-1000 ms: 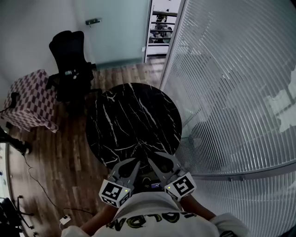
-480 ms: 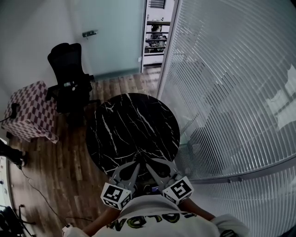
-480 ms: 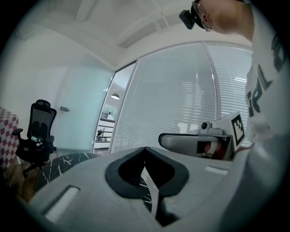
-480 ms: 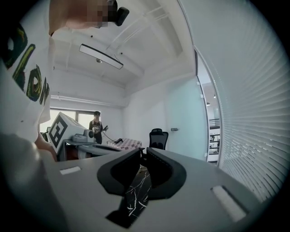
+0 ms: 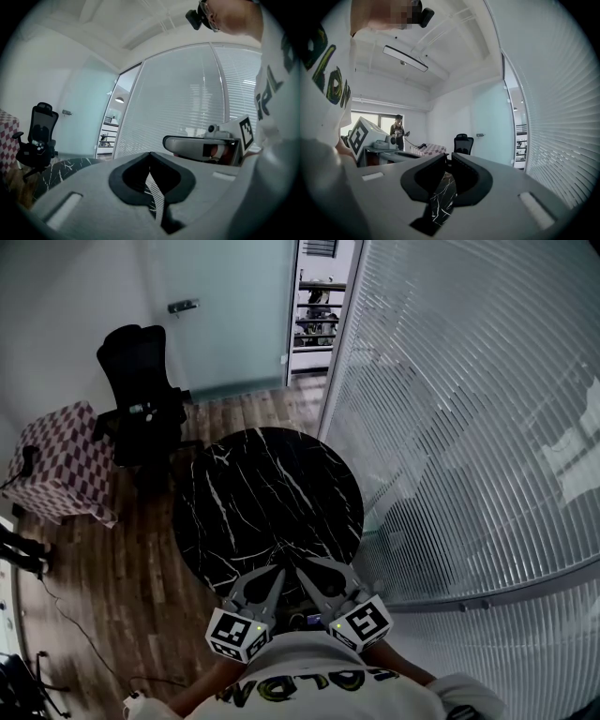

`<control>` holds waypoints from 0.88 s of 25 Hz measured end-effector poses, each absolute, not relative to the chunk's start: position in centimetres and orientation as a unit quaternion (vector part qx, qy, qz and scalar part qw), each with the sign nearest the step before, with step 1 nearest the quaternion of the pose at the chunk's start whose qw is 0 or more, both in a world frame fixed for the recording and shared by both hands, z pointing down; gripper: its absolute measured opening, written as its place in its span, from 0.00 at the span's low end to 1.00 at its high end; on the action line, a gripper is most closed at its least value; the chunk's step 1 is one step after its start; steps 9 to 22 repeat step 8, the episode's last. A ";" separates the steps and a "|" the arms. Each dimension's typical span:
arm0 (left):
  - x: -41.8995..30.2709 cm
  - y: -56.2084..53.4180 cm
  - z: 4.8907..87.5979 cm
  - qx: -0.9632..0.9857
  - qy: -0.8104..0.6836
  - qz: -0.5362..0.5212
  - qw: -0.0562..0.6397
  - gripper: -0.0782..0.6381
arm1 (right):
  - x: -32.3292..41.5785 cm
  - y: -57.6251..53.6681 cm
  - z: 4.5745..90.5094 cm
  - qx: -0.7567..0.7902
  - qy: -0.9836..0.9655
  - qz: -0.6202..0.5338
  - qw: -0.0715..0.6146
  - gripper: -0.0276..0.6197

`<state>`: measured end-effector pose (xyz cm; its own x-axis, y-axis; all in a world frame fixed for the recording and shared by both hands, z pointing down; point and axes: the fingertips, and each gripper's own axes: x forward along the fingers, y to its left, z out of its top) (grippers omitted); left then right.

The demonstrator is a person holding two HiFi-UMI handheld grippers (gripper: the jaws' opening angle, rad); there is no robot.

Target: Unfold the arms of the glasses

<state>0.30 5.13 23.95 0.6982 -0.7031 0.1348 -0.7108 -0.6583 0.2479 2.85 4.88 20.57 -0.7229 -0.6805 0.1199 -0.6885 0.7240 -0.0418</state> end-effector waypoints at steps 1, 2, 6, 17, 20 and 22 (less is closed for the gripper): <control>0.3 5.1 24.0 0.911 -0.388 0.013 0.142 0.12 | 2.8 4.8 20.6 0.369 -0.927 0.042 0.049 0.11; 0.4 5.1 24.0 0.911 -0.388 0.014 0.142 0.12 | 2.8 4.8 20.7 0.369 -0.927 0.044 0.051 0.11; 0.4 4.8 23.9 0.909 -0.391 0.016 0.143 0.12 | 2.9 4.6 20.6 0.366 -0.928 0.042 0.047 0.11; 0.4 4.6 23.9 0.908 -0.393 0.017 0.143 0.11 | 2.9 4.3 20.3 0.364 -0.929 0.036 0.049 0.11; 0.4 4.6 23.9 0.908 -0.393 0.017 0.143 0.11 | 2.9 4.3 20.3 0.364 -0.929 0.036 0.049 0.11; 0.4 4.6 23.9 0.908 -0.393 0.017 0.143 0.11 | 2.9 4.3 20.3 0.364 -0.929 0.036 0.049 0.11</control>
